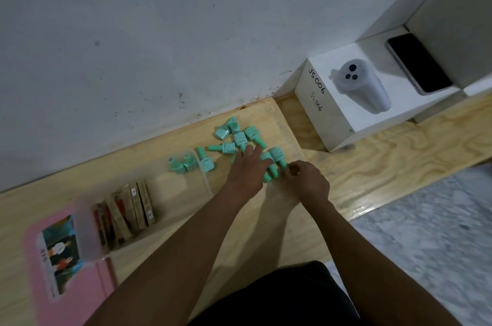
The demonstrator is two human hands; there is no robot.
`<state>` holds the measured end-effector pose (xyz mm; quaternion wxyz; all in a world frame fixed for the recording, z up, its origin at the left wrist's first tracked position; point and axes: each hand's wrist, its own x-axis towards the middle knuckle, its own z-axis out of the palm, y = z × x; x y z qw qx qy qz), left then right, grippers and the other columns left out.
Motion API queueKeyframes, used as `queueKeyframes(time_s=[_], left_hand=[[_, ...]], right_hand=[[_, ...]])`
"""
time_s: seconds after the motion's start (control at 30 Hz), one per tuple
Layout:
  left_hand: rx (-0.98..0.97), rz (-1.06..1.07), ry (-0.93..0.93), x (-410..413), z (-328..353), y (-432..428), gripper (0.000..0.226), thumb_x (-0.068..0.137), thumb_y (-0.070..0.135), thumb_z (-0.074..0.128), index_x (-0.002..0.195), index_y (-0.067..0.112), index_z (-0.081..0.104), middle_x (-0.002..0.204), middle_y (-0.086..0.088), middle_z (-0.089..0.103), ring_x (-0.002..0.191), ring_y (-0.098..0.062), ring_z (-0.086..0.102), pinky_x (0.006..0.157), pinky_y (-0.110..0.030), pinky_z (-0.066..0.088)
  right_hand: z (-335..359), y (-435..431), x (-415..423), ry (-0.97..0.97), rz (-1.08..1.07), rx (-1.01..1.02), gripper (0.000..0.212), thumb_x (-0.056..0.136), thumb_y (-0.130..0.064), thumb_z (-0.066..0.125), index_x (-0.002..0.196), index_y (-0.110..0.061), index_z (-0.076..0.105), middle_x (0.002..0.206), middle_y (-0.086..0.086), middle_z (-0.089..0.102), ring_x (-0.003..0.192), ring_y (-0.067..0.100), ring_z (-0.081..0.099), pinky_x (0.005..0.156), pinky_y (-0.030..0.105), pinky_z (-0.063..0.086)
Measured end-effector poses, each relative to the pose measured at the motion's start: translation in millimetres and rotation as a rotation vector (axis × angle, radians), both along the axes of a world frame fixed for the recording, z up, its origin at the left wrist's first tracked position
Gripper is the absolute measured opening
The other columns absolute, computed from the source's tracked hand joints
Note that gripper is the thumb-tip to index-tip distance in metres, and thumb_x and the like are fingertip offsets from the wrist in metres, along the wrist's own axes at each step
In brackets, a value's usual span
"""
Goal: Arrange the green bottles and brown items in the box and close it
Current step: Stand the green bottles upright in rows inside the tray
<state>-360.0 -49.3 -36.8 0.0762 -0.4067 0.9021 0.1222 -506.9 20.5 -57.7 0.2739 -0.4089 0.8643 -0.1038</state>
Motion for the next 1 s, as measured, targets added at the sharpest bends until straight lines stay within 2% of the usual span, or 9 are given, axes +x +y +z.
queueKeyframes(time_s=[0.13,0.3,0.43,0.5,0.63,0.7,0.8,0.9,1.0], left_hand=[[-0.027,-0.065,-0.075,-12,2,-7,0.044,0.089,0.017,0.054,0.131,0.027,0.051,0.141,-0.010,0.041,0.127,-0.032,0.037,0.099,-0.047,0.034],[-0.030,-0.084,-0.130,-26,1,-11,0.033,0.089,0.022,0.056,0.121,0.027,0.059,0.131,-0.008,0.049,0.125,-0.030,0.039,0.097,-0.046,0.036],[-0.072,-0.138,-0.145,-31,-5,-13,0.030,0.090,0.023,0.055,0.120,0.023,0.059,0.123,-0.007,0.052,0.118,-0.029,0.045,0.092,-0.044,0.039],[-0.067,-0.148,-0.105,-31,-8,-15,0.033,0.092,0.021,0.053,0.125,0.019,0.054,0.121,-0.007,0.053,0.117,-0.028,0.047,0.090,-0.043,0.039],[0.125,0.035,0.194,-24,-4,-17,0.024,0.094,0.018,0.048,0.116,0.011,0.056,0.111,-0.009,0.059,0.106,-0.027,0.053,0.087,-0.042,0.042],[0.301,0.280,0.450,-16,7,-15,0.020,0.095,0.022,0.047,0.102,0.008,0.059,0.095,-0.009,0.062,0.087,-0.024,0.057,0.075,-0.040,0.048],[0.598,0.722,0.739,-1,32,-14,0.022,0.097,0.024,0.046,0.096,0.008,0.060,0.080,-0.005,0.059,0.068,-0.014,0.055,0.056,-0.025,0.043],[0.803,0.966,0.982,26,51,-14,0.019,0.097,0.022,0.047,0.102,0.013,0.062,0.085,-0.008,0.065,0.072,-0.015,0.060,0.062,-0.025,0.049],[0.778,1.029,1.090,53,57,-10,0.010,0.097,0.026,0.049,0.093,0.023,0.058,0.076,-0.002,0.063,0.064,-0.013,0.060,0.064,-0.031,0.052]], right_hand=[[2,-4,-2,-0.041,-0.065,-0.035,0.033,0.090,-0.045,0.059,0.115,-0.025,0.068,0.109,-0.004,0.068,0.095,0.015,0.063,0.071,0.029,0.048],[4,-7,-11,-0.285,-0.257,-0.265,0.032,0.091,-0.033,0.065,0.115,-0.013,0.068,0.107,0.002,0.071,0.087,0.009,0.061,0.067,0.016,0.045],[12,-10,-17,-0.376,-0.371,-0.360,0.031,0.091,-0.034,0.064,0.112,-0.012,0.070,0.103,0.002,0.071,0.091,0.014,0.066,0.076,0.025,0.055],[17,-10,-20,-0.409,-0.402,-0.397,0.028,0.092,-0.033,0.063,0.109,-0.012,0.071,0.100,0.000,0.070,0.089,0.013,0.066,0.073,0.024,0.055],[30,-9,-23,-0.451,-0.422,-0.500,0.018,0.093,-0.028,0.063,0.106,-0.018,0.071,0.093,-0.002,0.070,0.083,0.009,0.066,0.066,0.018,0.052],[39,-9,-21,-0.476,-0.417,-0.520,0.020,0.094,-0.026,0.061,0.109,-0.016,0.070,0.094,0.001,0.070,0.077,0.004,0.064,0.060,0.012,0.050],[52,-12,-15,-0.504,-0.376,-0.567,0.018,0.095,-0.023,0.060,0.110,-0.017,0.069,0.093,0.001,0.069,0.072,0.001,0.061,0.056,0.009,0.048],[63,-16,-1,-0.549,-0.301,-0.576,0.020,0.095,-0.023,0.060,0.112,-0.019,0.068,0.097,-0.002,0.069,0.075,0.001,0.060,0.060,0.014,0.049],[71,-23,14,-0.590,-0.215,-0.596,0.018,0.094,-0.022,0.062,0.110,-0.025,0.068,0.099,-0.005,0.069,0.072,-0.003,0.061,0.071,0.025,0.054]])
